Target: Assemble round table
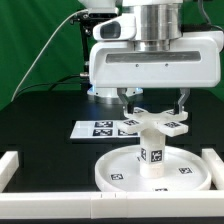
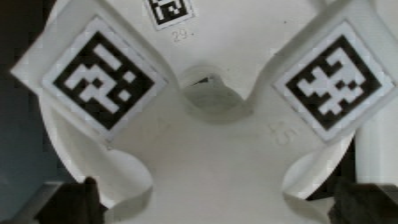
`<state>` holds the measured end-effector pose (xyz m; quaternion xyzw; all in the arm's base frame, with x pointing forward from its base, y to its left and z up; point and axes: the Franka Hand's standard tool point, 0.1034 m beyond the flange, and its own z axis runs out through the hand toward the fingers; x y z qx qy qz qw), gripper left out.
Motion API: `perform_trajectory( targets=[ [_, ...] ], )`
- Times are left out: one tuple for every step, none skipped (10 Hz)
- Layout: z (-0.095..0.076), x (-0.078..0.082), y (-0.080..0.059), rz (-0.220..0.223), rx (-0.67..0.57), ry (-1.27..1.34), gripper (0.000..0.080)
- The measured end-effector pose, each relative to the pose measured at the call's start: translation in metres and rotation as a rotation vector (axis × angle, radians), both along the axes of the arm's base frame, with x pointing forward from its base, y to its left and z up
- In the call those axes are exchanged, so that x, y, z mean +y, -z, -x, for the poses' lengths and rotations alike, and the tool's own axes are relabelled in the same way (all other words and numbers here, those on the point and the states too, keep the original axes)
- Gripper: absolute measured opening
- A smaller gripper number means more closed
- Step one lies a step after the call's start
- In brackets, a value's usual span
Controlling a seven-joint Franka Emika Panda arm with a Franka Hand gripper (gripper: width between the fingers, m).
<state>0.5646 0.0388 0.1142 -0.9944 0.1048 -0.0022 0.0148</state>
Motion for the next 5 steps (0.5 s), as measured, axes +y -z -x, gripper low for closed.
perform_trajectory(
  targets=[
    [0.001,-0.001,0.003,0.001,0.004,0.002,0.0648],
    [0.002,-0.001,0.006,0.004,0.007,0.003,0.0648],
    [0.003,0.0,0.01,0.007,0.012,0.002,0.0648],
    [0.004,0.0,0.016,0.012,0.015,0.0,0.0648],
    [0.003,-0.002,0.02,0.018,0.01,0.001,0.0648]
  ],
)
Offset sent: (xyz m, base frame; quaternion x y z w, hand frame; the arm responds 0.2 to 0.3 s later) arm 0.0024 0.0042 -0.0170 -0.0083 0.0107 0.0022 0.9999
